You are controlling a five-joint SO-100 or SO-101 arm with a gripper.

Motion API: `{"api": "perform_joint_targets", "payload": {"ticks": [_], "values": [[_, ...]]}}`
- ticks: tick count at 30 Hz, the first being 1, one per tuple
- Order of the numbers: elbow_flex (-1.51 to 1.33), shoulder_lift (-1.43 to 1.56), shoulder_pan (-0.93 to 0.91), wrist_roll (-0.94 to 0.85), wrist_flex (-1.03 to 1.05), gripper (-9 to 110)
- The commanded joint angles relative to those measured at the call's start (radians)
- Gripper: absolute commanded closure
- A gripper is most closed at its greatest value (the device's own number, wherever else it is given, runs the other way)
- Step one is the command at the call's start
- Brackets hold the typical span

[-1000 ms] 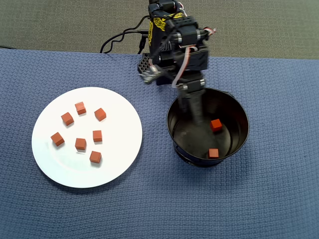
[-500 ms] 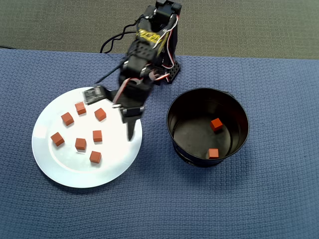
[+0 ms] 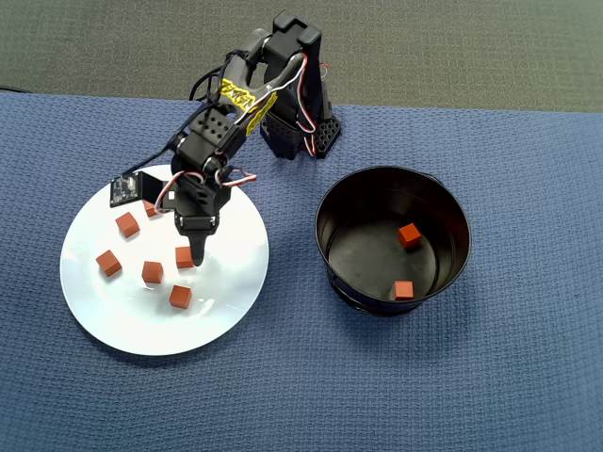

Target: Pick up the red cubes from the white plate and place them in the black recipient

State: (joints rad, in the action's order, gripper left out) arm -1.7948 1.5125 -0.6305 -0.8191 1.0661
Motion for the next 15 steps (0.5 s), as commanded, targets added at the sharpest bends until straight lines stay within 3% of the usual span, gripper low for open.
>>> {"api": "perform_joint_targets", "payload": {"ticks": [1,10,15], "values": [[0.078,-0.032,-0.029,-0.054,-0.046,81],[0.123,-0.144,-0.031,-0.135,-0.109,81],[0.133,-0.170,-0.031,-0.133,-0.129,87]]}}
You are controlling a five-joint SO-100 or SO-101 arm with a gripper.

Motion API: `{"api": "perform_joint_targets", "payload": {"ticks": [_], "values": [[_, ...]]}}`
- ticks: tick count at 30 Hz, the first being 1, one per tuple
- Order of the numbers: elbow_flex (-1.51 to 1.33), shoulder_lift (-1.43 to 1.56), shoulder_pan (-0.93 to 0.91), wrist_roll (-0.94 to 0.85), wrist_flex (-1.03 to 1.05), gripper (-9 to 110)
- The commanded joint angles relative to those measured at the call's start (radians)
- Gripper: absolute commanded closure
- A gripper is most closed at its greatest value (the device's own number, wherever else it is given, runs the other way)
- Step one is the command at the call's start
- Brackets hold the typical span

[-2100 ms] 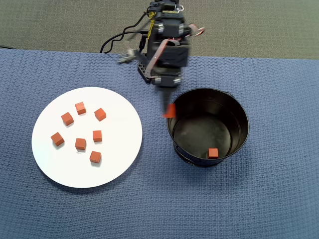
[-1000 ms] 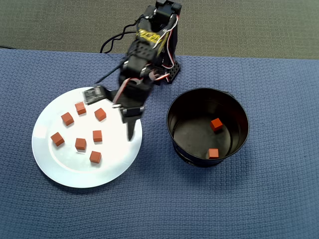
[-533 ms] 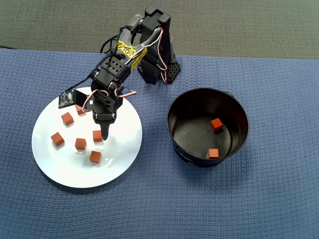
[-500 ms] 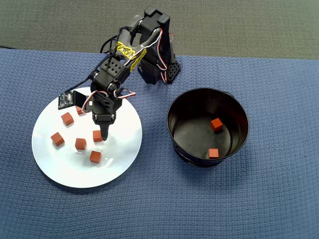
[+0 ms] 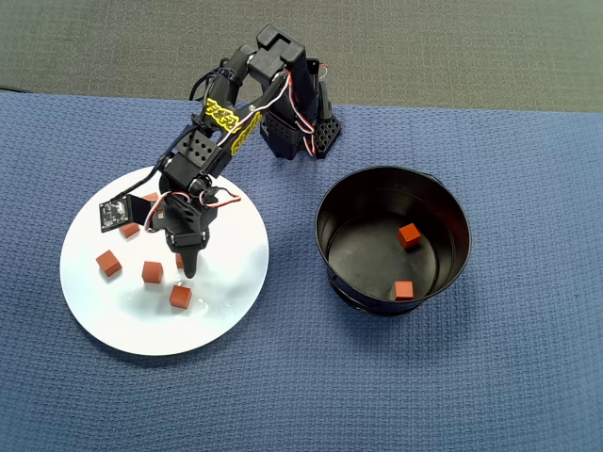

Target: Pick up the red cubes from the white plate and place them in the black recipient

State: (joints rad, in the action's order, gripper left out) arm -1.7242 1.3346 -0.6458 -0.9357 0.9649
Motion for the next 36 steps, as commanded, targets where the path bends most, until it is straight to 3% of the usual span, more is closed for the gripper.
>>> {"api": "perform_joint_targets", "payload": {"ticks": [1,4,12,19,27,33,36], "values": [[0.058,0.008,-0.015,-0.012,-0.034,89],[0.054,0.012,-0.014,0.005,-0.046,101],[0.080,0.175,0.008,0.109,0.051,101],[0.225,0.477,0.126,0.383,0.318,101],[0.123,0.787,0.592,0.713,0.433,102],[0.046,0.773,0.943,0.844,0.413,101],[-0.025,0.721,1.103,0.821,0.376,71]]}}
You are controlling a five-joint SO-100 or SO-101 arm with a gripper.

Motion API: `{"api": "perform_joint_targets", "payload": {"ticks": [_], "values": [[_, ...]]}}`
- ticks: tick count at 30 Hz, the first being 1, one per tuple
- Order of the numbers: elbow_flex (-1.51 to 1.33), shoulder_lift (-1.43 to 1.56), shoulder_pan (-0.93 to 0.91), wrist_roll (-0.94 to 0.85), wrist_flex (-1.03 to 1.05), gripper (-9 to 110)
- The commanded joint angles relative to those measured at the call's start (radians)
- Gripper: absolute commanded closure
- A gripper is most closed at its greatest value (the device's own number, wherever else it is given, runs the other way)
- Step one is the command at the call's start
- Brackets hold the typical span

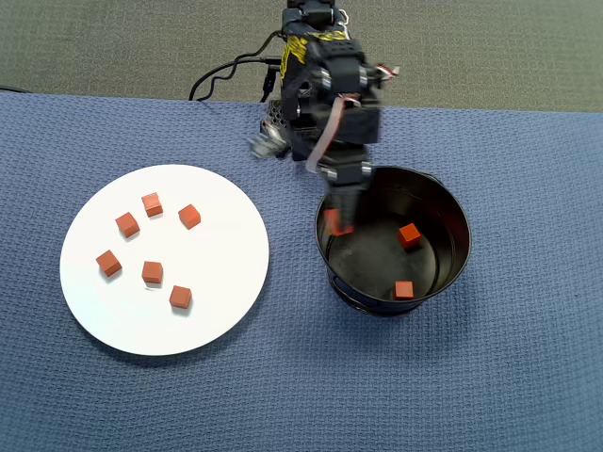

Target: Pick up the red cubes from the white plate and place them in the black recipient

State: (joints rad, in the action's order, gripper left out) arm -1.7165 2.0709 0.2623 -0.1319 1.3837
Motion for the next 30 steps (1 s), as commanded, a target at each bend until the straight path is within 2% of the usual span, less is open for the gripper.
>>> {"api": "perform_joint_targets", "payload": {"ticks": [1,4,7,9,14,17,20,25,30], "values": [[-0.035,-0.025,0.216,0.015,-0.046,68],[0.035,-0.023,0.156,-0.023,0.006,65],[0.104,-0.012,-0.005,-0.201,0.091,66],[0.104,-0.005,-0.164,-0.336,0.089,71],[-0.081,0.017,-0.495,-0.721,-0.038,78],[-0.201,-0.008,-0.632,-0.862,-0.153,82],[-0.281,-0.044,-0.715,-0.936,-0.250,83],[-0.285,-0.147,-0.790,-0.985,-0.250,83],[-0.293,-0.222,-0.851,-1.138,-0.284,81]]}}
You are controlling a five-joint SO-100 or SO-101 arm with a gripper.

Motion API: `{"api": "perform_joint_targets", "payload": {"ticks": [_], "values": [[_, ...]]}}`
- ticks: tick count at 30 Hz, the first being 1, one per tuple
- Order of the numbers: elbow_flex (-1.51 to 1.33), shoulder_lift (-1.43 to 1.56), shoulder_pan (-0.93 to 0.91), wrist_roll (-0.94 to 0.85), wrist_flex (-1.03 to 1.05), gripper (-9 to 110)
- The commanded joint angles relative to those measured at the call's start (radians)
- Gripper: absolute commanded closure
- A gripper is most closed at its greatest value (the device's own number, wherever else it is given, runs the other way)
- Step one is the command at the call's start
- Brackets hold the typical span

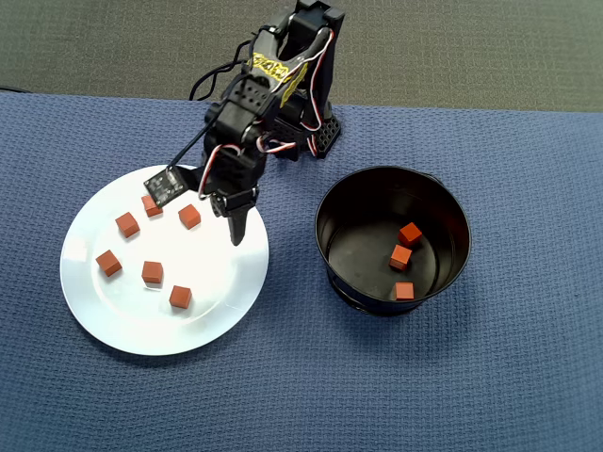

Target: Pick up the red cubes from the white plate and place them in the black recipient

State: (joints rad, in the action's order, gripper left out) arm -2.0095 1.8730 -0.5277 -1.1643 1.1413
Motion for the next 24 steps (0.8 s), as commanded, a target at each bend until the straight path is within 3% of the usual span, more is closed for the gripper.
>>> {"api": "perform_joint_targets", "payload": {"ticks": [1,10,24], "values": [[0.000,-0.031,-0.072,-0.137,-0.041,81],[0.017,-0.095,-0.164,-0.299,-0.051,81],[0.037,-0.163,-0.261,-0.316,-0.092,82]]}}
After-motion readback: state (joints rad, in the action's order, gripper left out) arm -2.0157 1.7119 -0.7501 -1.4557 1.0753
